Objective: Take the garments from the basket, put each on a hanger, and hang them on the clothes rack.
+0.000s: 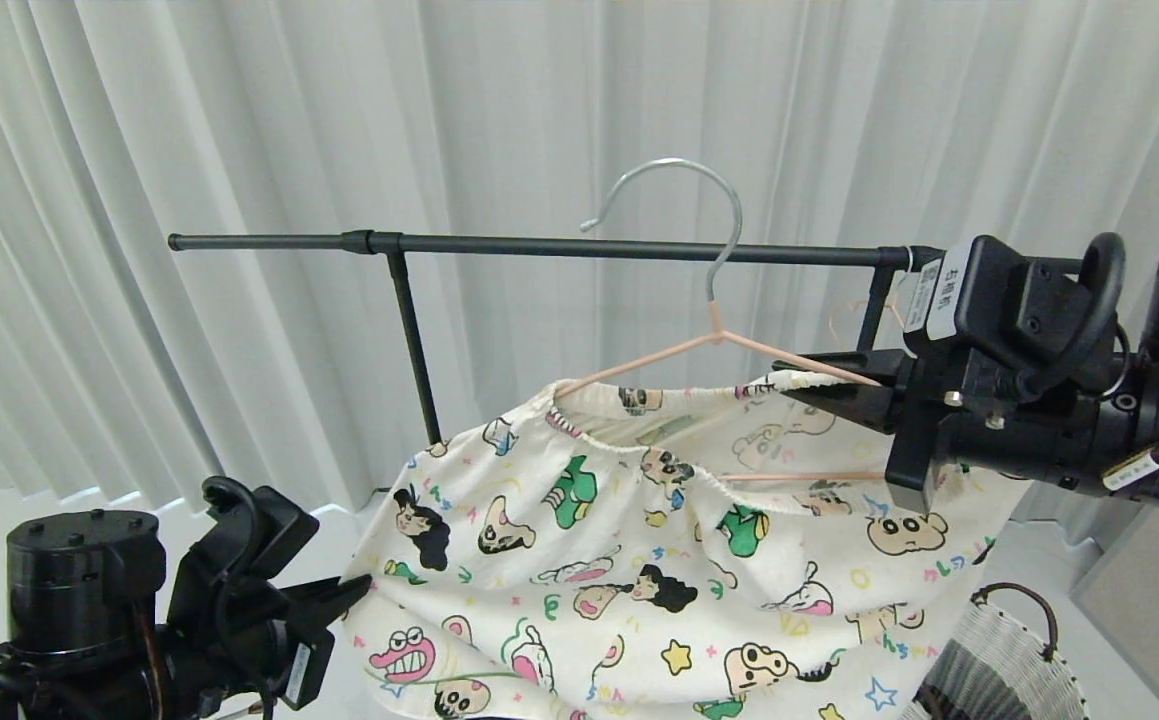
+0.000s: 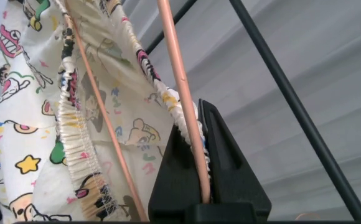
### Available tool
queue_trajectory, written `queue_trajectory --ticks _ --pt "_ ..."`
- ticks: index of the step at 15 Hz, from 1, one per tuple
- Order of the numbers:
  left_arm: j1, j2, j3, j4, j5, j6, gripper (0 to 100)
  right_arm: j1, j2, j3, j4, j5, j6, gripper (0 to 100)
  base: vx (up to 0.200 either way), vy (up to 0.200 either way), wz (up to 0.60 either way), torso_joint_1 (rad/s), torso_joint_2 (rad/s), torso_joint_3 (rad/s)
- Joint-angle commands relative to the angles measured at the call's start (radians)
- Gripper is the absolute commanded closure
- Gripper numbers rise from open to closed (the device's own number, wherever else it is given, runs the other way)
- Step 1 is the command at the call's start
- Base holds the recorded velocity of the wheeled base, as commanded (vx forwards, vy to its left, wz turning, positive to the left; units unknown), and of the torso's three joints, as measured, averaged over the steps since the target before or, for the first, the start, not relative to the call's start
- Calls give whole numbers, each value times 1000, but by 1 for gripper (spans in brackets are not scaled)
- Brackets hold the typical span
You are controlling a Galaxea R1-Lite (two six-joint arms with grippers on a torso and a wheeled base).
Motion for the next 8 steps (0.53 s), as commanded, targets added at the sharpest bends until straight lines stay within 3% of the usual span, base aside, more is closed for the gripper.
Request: queue_trajectory --ticks 1,6,8 --pt "-2 -34 5 0 1 0 0 1 -8 13 1 -4 -1 100 0 0 0 0 0 0" --pt "11 -142 32 -1 3 -20 0 -2 -46 47 1 -44 22 100 0 0 0 0 0 0" --pt "11 -212 29 -1 7 -97 0 -2 -70 79 1 -80 52 100 0 0 0 0 0 0"
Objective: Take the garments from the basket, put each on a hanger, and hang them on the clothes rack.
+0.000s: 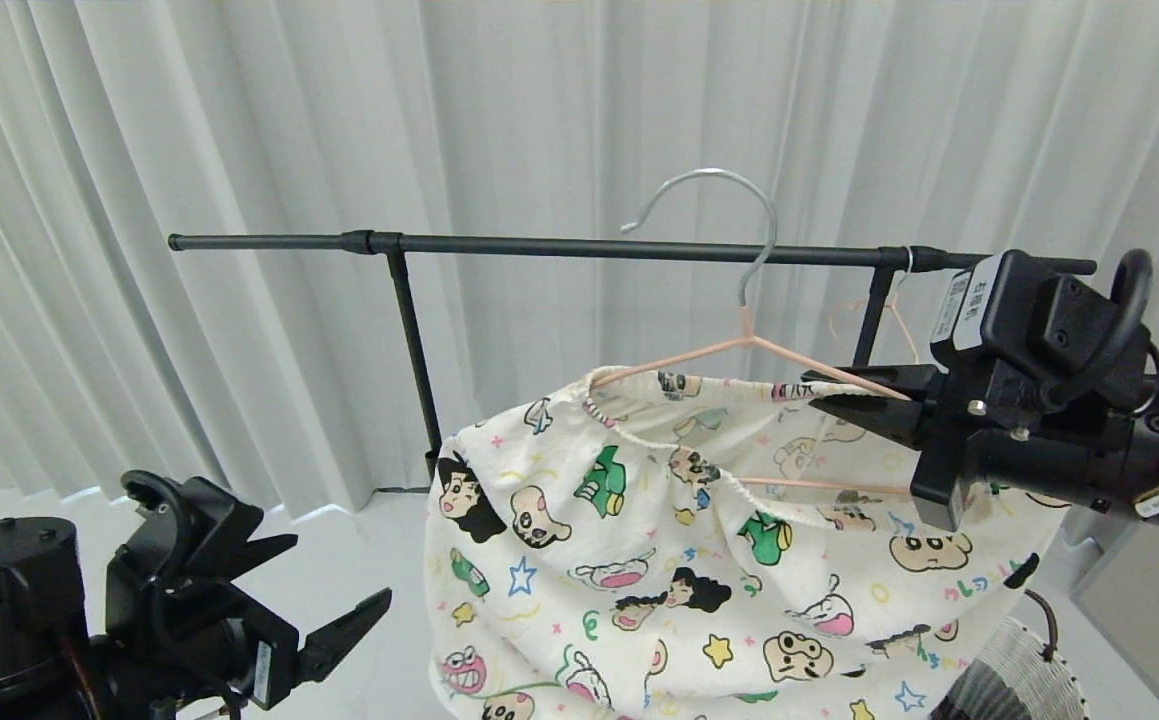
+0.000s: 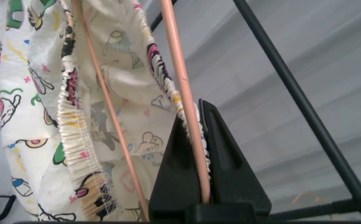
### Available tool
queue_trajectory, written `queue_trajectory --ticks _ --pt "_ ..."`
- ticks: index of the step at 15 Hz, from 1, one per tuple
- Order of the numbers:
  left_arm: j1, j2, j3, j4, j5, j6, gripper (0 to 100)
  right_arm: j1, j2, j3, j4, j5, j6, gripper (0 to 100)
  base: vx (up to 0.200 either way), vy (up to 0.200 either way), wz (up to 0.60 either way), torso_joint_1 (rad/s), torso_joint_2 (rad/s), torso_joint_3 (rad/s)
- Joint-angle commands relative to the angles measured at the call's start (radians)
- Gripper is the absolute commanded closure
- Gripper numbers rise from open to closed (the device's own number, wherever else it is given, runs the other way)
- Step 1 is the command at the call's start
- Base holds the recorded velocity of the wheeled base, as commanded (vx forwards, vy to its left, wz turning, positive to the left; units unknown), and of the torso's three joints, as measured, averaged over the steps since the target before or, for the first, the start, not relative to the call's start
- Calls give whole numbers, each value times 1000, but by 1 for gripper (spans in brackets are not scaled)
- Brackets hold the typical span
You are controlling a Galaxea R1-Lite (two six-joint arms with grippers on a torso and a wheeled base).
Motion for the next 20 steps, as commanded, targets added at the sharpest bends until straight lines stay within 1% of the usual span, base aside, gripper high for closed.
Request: queue_trajectory --ticks 1,2,4,5,7,9,10,11,12,13,14,15,16,17,18,20 --pt "2 -99 0 -1 22 -55 0 0 -33 32 0 -7 13 100 0 0 0 0 0 0" --pt "3 -114 0 1 44 -74 0 0 -41 41 0 -7 15 100 0 0 0 0 0 0" --pt "3 -141 0 -1 136 -123 0 -4 -56 64 0 -9 16 100 0 0 0 0 0 0" --pt "5 -141 0 -1 156 -126 0 -4 -58 67 0 -12 16 100 0 0 0 0 0 0" --pt "16 -141 0 -1 253 -126 0 -10 -59 70 0 -29 35 100 0 0 0 0 0 0" --pt "16 -140 -3 -1 305 -127 0 -12 -62 75 0 -38 38 100 0 0 0 0 0 0" --pt "20 -135 -3 -1 364 -131 0 -14 -67 92 0 -52 47 100 0 0 0 0 0 0" --pt "25 -131 -5 -1 394 -140 0 -14 -71 103 0 -53 56 100 0 0 0 0 0 0" --pt "29 -117 -25 -1 478 -195 0 -14 -82 124 0 -57 95 100 0 0 0 0 0 0" --pt "29 -115 -36 -1 504 -215 0 -14 -85 132 0 -60 105 100 0 0 0 0 0 0" --pt "29 -117 -62 1 544 -238 0 -14 -94 149 0 -104 133 100 0 0 0 0 0 0" --pt "29 -123 -66 -1 556 -238 0 -12 -99 159 0 -139 159 100 0 0 0 0 0 0" --pt "26 -126 -65 1 576 -235 0 -12 -110 172 2 -190 194 100 0 0 0 0 0 0" --pt "25 -125 -68 1 596 -235 0 -7 -111 184 5 -262 234 100 0 0 0 0 0 0" --pt "26 -122 -74 1 615 -235 0 -3 -108 190 8 -325 294 100 0 0 0 0 0 0" --pt "26 -115 -72 1 633 -230 0 -1 -76 188 42 -416 411 100 0 0 0 0 0 0"
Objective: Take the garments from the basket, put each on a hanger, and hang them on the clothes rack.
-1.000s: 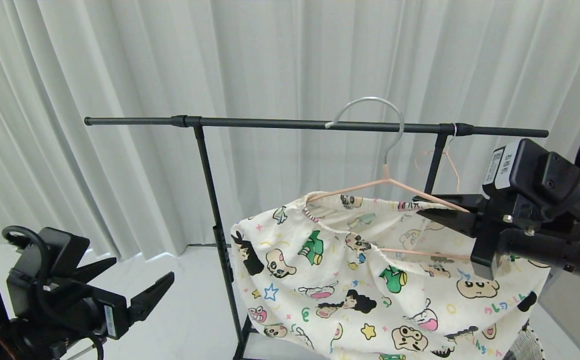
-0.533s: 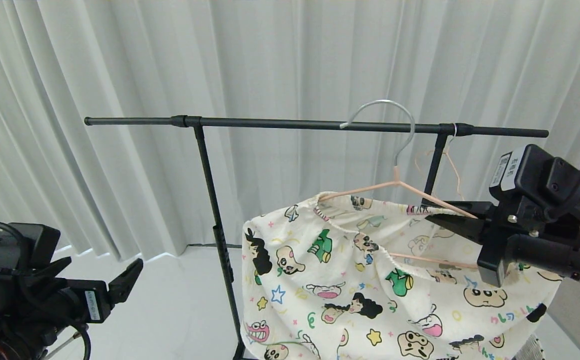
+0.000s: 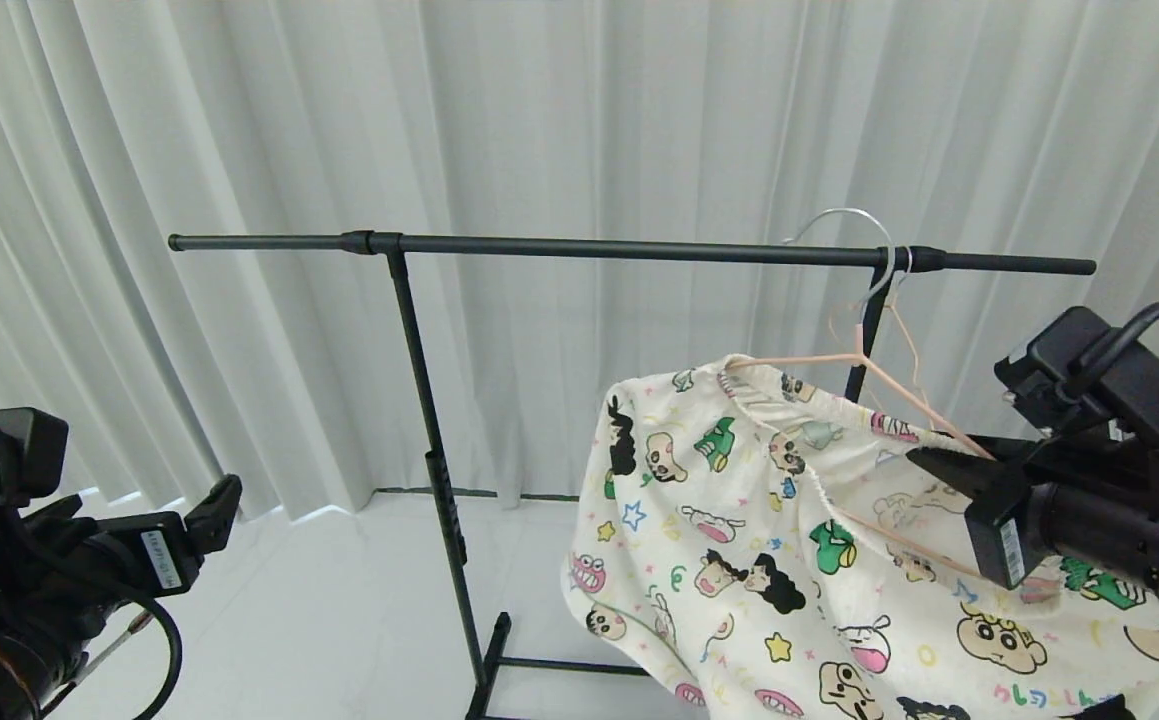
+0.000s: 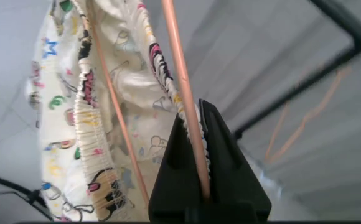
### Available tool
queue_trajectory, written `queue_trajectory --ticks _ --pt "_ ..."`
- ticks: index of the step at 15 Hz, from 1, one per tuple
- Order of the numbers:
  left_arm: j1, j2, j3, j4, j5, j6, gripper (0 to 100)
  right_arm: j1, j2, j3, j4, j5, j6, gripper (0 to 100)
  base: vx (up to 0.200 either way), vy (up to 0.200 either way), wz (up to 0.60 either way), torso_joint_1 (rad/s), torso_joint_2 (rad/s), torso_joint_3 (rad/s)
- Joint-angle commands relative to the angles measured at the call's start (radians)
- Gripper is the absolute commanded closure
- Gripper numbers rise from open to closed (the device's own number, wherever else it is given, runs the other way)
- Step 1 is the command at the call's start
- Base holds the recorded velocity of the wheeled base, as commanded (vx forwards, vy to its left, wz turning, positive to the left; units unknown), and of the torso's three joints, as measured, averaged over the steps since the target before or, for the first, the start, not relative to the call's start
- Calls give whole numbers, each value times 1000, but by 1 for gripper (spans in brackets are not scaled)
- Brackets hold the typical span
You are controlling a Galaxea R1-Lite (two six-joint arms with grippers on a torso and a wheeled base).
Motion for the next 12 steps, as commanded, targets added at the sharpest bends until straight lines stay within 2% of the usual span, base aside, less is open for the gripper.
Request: queue_trajectory --ticks 1,2,4,5,6,7,9,12 --pt "0 11 2 0 2 11 0 1 49 -1 27 -47 66 100 0 0 0 0 0 0" --pt "-2 15 2 0 2 20 0 1 65 -4 35 -59 98 100 0 0 0 0 0 0" --pt "-5 19 0 0 1 68 0 1 151 -42 98 -70 281 100 0 0 0 0 0 0" --pt "-5 20 2 0 1 86 0 0 179 -59 124 -73 340 100 0 0 0 0 0 0" --pt "-5 23 3 0 -1 121 0 -13 234 -88 144 -91 437 100 0 0 0 0 0 0" --pt "-8 29 2 0 -1 135 0 -25 282 -114 135 -142 488 100 0 0 0 0 0 0" --pt "-48 31 -1 0 -1 138 0 -39 315 -133 110 -188 540 100 0 0 0 0 0 0" --pt "-149 32 -4 0 -3 137 0 -71 308 -127 29 -183 509 100 0 0 0 0 0 0"
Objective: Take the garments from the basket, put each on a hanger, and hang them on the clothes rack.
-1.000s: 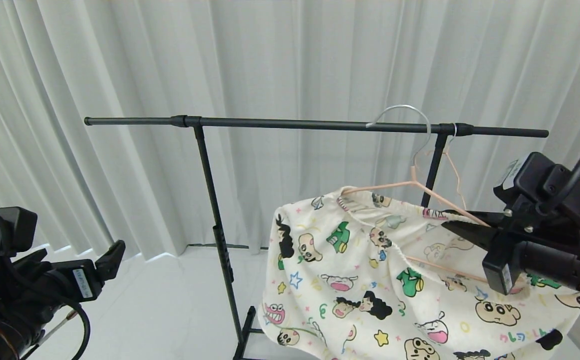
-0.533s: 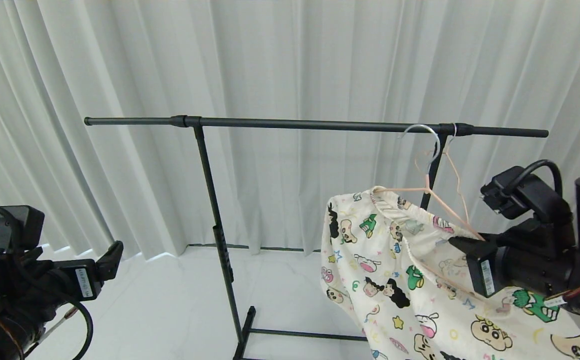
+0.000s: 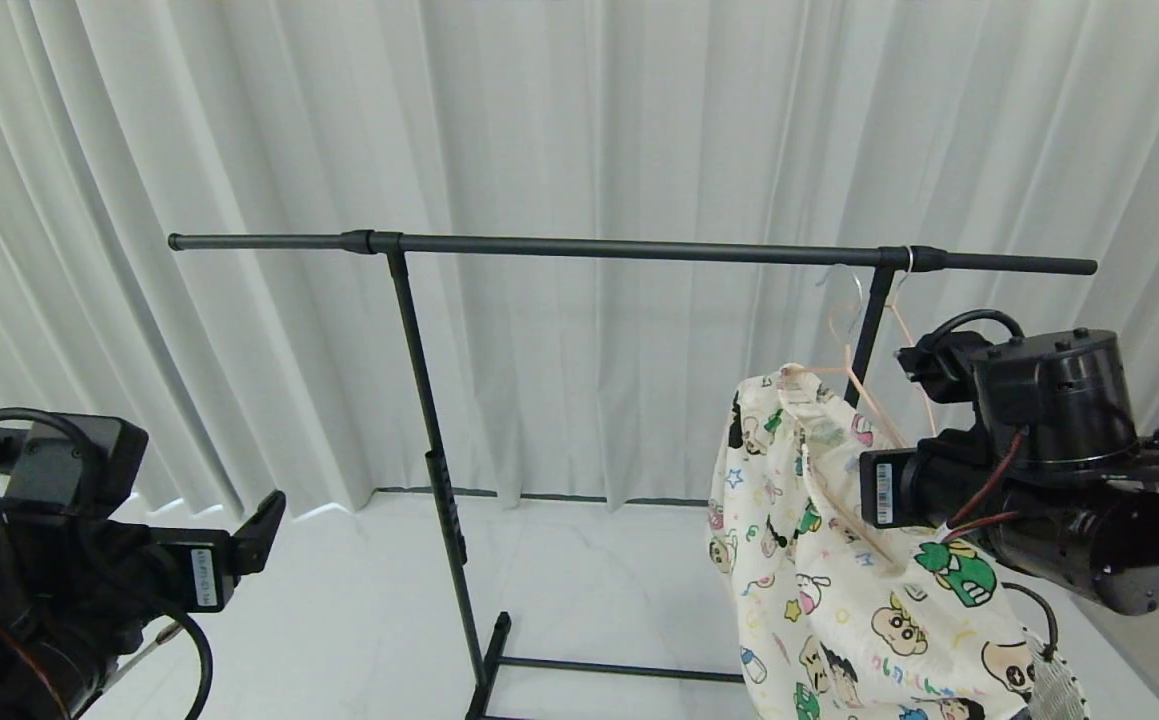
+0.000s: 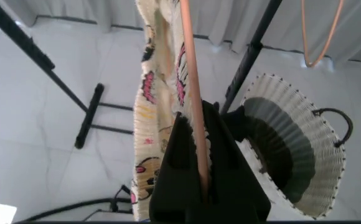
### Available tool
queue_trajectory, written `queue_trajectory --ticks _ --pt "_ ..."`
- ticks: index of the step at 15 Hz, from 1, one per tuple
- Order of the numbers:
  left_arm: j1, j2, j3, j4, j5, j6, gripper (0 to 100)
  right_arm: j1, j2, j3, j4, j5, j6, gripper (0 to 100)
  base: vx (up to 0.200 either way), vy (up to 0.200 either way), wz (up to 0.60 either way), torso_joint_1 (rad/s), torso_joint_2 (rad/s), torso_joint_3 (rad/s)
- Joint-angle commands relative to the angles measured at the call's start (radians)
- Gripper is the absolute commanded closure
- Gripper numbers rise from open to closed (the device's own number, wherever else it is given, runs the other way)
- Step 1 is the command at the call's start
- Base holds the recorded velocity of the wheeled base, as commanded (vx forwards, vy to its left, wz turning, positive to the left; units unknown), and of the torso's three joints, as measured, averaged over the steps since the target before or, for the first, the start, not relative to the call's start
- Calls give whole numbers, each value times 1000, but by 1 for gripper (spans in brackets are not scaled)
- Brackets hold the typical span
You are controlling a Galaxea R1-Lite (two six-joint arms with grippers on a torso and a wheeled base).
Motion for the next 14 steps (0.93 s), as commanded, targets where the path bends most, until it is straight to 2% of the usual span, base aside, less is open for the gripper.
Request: queue_trajectory --ticks 1,3,5,14 --pt "-83 3 -4 0 -4 -3 0 -30 13 -1 -38 6 -43 100 0 0 0 0 0 0" --pt "-132 17 -19 0 -4 -7 0 -56 8 -1 -98 49 -104 100 200 0 0 2 0 5" --pt "-137 33 -35 0 -4 -7 0 -70 9 -3 -135 73 -153 100 200 0 0 -10 -2 2" --pt "-137 31 -33 0 -2 -6 0 -87 0 -3 -157 67 -172 100 200 0 0 4 0 0"
